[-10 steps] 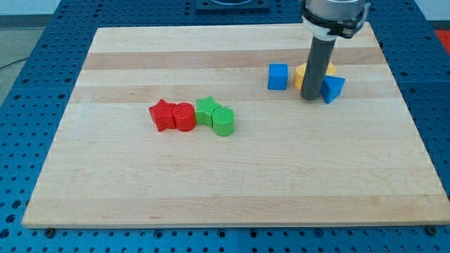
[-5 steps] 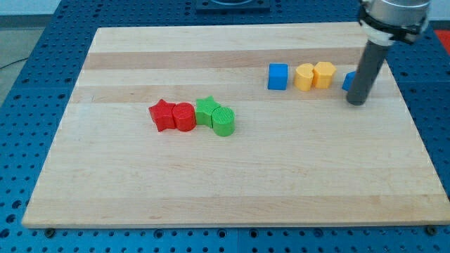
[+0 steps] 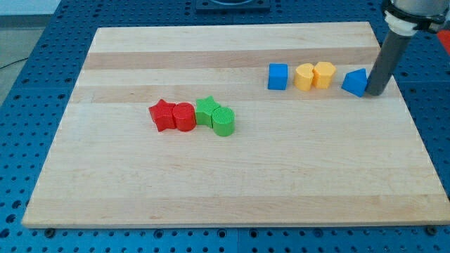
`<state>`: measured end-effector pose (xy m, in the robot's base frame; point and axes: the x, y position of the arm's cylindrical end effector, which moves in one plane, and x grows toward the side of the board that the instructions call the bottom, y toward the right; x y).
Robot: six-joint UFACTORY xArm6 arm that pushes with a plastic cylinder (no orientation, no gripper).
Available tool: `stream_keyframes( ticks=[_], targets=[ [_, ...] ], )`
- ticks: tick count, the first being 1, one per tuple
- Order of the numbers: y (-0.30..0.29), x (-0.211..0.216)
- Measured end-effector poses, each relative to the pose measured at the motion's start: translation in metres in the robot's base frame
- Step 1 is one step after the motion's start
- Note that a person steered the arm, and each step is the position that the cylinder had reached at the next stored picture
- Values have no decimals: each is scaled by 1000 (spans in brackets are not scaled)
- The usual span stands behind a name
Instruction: Move the blue triangle to the right side of the yellow hexagon
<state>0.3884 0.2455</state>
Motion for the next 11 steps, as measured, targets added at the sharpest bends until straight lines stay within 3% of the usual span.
stream_keyframes(
  ticks=[3, 5, 7, 11],
  targets=[
    [1, 45],
    [-2, 17],
    [-31, 15],
    [-32, -3]
  ],
)
